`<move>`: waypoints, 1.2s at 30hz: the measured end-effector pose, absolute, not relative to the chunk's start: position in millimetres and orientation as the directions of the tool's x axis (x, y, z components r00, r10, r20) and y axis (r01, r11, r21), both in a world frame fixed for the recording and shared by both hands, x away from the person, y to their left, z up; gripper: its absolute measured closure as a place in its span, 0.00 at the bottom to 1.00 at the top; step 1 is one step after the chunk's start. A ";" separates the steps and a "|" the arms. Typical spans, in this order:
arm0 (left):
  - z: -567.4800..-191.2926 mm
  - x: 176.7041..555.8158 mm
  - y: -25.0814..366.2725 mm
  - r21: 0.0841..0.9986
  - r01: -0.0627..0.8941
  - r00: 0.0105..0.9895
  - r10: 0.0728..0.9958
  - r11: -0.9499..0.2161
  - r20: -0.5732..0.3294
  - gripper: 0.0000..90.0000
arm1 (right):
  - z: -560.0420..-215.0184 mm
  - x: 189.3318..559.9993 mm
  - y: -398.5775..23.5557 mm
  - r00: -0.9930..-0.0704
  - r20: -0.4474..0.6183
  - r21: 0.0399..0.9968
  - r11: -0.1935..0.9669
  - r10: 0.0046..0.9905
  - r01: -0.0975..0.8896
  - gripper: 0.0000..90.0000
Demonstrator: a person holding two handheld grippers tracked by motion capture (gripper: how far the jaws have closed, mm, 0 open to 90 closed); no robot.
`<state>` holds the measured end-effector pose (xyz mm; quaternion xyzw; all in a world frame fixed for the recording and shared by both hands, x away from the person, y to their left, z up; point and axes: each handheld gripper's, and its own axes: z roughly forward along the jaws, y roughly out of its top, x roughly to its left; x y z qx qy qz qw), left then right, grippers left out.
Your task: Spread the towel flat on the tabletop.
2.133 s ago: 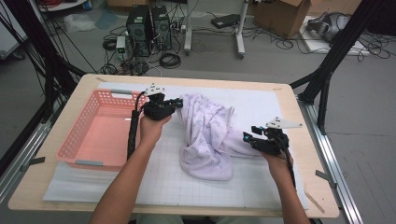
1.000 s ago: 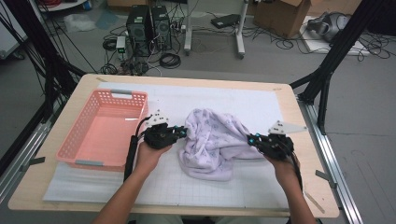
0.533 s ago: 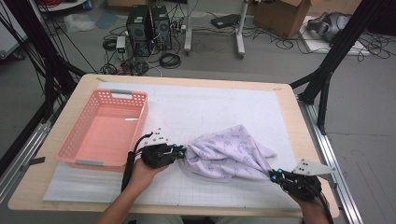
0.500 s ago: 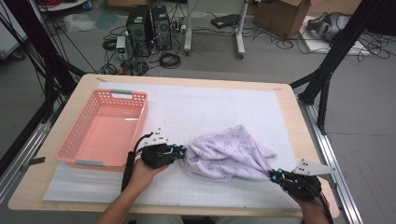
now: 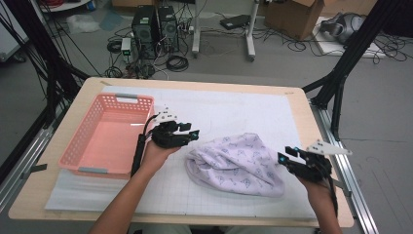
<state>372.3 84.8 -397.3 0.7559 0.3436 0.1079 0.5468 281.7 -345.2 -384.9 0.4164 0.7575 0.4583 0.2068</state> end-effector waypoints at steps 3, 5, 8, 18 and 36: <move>-403.6 379.3 78.7 0.895 0.417 0.731 0.645 -0.161 -0.224 0.56 | -387.2 312.8 -324.6 -0.584 0.091 0.862 0.230 0.807 0.452 0.52; -407.1 381.4 76.4 0.889 0.426 0.727 0.649 -0.169 -0.225 0.57 | -388.6 331.8 -309.8 -0.606 0.106 0.865 0.228 0.789 0.447 0.47; -410.3 385.0 77.4 0.882 0.438 0.722 0.652 -0.173 -0.231 0.57 | -389.1 353.7 -290.2 -0.630 0.131 0.844 0.247 0.766 0.476 0.50; -412.8 388.4 72.9 0.877 0.442 0.728 0.647 -0.189 -0.228 0.66 | -389.1 305.2 -292.6 -0.805 0.089 0.810 0.427 0.587 0.401 0.94; -433.6 396.7 -6.8 0.740 0.527 0.823 0.470 -0.418 -0.320 0.49 | -411.8 265.1 -312.9 -0.804 0.051 0.786 0.473 0.593 0.399 0.93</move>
